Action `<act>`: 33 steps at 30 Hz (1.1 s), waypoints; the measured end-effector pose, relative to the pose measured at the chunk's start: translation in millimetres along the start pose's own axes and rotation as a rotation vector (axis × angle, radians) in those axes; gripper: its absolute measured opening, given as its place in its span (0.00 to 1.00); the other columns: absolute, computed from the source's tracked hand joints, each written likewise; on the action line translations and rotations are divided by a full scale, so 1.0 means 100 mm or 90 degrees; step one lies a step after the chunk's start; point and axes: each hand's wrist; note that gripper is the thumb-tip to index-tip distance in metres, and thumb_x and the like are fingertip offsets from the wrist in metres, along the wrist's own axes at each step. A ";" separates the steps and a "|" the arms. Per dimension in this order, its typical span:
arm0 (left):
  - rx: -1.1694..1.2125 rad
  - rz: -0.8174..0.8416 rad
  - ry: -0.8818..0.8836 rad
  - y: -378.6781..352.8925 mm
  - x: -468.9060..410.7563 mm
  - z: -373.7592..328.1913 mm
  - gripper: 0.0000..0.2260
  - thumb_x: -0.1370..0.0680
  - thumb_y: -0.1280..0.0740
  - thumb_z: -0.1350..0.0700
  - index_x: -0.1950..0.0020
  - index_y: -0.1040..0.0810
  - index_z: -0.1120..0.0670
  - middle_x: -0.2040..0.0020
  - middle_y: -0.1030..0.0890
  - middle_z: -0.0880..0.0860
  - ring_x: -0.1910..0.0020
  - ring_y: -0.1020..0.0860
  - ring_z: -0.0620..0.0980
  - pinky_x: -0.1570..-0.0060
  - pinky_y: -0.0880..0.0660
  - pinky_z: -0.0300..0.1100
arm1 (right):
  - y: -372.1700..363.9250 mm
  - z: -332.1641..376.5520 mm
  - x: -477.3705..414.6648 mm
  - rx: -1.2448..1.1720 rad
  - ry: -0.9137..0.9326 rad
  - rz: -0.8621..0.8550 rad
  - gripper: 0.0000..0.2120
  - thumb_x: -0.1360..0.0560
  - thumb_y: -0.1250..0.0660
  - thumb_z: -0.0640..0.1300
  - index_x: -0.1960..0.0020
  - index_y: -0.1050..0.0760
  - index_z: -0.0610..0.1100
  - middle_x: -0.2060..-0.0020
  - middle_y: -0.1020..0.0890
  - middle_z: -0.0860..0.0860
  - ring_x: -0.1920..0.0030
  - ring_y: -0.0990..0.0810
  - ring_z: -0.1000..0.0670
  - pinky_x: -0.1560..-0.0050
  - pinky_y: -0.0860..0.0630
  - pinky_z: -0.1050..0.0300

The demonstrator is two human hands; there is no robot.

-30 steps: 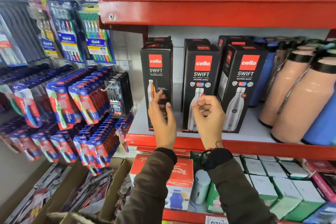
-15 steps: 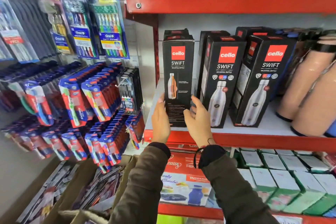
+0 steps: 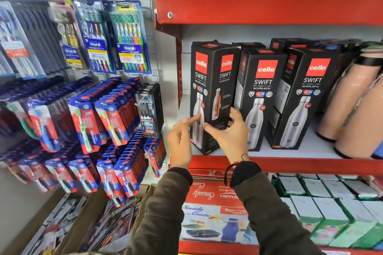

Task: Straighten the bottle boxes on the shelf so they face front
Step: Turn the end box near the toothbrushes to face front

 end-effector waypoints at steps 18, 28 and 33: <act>-0.078 0.157 0.013 0.03 -0.37 0.22 0.14 0.14 0.46 0.58 0.29 0.31 0.55 0.32 0.24 0.50 0.33 0.26 0.41 0.32 0.32 0.33 | 0.09 -0.04 -0.10 -0.035 0.100 0.163 0.31 0.23 0.33 0.37 0.23 0.38 0.49 0.40 0.30 0.73 0.33 0.24 0.55 0.37 0.30 0.75; -0.101 0.111 0.041 -0.06 -0.27 0.33 0.16 0.14 0.46 0.58 0.26 0.34 0.53 0.27 0.28 0.50 0.27 0.30 0.45 0.25 0.35 0.42 | 0.03 -0.16 -0.12 0.033 0.071 0.165 0.28 0.20 0.38 0.38 0.22 0.40 0.51 0.33 0.28 0.58 0.34 0.23 0.51 0.31 0.30 0.59; -0.109 0.106 0.037 -0.06 -0.27 0.33 0.16 0.14 0.45 0.55 0.26 0.33 0.53 0.27 0.27 0.50 0.26 0.30 0.45 0.24 0.34 0.47 | 0.00 -0.14 -0.08 0.027 0.038 0.136 0.26 0.19 0.39 0.40 0.23 0.38 0.50 0.33 0.24 0.52 0.39 0.22 0.54 0.39 0.33 0.69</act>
Point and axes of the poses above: each hand's wrist, its own x-axis away from the middle knuckle, its own y-axis out of the back of the hand, z = x × y
